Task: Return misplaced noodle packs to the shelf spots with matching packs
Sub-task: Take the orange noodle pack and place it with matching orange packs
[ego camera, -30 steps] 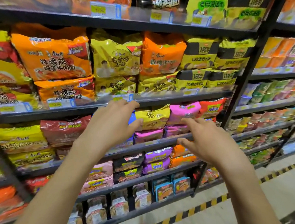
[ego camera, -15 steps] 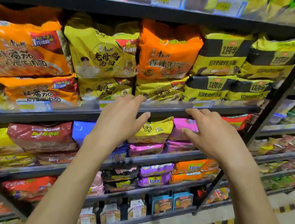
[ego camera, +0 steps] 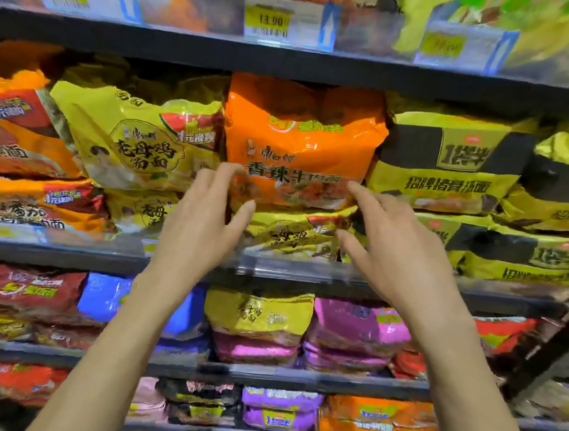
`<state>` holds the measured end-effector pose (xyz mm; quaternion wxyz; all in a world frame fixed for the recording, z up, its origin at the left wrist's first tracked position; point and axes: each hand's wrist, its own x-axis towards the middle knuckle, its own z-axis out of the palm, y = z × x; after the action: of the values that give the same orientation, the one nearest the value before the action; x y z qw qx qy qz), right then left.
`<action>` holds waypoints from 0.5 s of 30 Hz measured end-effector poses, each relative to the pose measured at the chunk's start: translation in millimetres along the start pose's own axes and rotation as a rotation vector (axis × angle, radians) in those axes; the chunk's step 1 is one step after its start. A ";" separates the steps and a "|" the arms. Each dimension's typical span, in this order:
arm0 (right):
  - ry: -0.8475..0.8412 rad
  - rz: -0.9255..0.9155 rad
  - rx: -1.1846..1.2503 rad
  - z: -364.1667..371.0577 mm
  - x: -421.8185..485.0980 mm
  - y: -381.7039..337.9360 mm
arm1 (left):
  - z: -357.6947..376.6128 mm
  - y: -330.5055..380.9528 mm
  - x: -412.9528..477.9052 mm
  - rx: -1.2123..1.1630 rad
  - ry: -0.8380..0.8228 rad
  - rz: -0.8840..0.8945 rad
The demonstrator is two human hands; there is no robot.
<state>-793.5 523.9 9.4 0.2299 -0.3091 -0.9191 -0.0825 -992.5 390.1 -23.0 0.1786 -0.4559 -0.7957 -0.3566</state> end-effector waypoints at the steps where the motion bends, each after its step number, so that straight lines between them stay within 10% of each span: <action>1: 0.036 -0.025 0.026 3.1 3.5 3.9 | 5.2 0.4 2.0 -0.022 0.043 -0.020; 15: 0.326 -0.103 0.373 48.4 40.1 5.8 | 37.9 -7.3 22.5 -0.180 0.308 0.105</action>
<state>-836.1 564.0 -14.1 0.4235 -0.1966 -0.8838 0.0283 -1008.9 428.8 -38.1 0.2752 -0.4511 -0.6989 -0.4820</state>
